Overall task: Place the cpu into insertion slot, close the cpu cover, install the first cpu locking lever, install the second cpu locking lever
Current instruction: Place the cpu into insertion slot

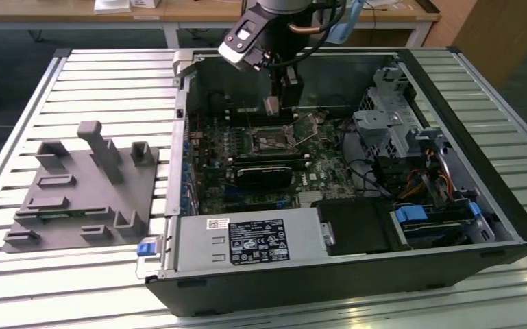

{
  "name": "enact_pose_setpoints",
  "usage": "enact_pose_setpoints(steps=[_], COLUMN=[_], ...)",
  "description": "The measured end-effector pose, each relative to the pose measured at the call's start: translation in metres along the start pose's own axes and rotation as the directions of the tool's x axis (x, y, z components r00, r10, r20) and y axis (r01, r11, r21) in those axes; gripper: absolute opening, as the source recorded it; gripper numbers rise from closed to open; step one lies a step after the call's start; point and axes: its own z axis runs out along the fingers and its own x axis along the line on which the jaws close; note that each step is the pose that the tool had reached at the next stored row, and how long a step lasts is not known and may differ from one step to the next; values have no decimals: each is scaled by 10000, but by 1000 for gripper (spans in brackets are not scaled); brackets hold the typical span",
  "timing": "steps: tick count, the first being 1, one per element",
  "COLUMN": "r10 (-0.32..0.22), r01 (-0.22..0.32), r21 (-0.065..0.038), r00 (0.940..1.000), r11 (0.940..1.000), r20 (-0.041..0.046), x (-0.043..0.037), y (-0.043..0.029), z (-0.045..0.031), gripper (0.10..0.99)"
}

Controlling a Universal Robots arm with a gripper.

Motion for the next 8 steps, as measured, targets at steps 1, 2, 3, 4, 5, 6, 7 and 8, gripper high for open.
enact_pose_setpoints(steps=[1,2,3,4,5,6,7,8], r10=[0,0,1,5,9,17,30,53], r01=[0,0,-1,-5,-9,-17,-30,-53], r21=[0,1,1,1,2,1,1,0], r00=[10000,10000,10000,10000,10000,10000,10000,10000], r11=[10000,10000,10000,10000,10000,10000,10000,10000], r20=[4,6,7,10,12,13,15,17], x=[0,0,0,0,0,0,-1,-1], y=[0,-1,-1,-1,-2,-2,-3,-3], z=[4,9,13,17,21,26,30,37], gripper=[541,541,541,541,541,541,541,541])
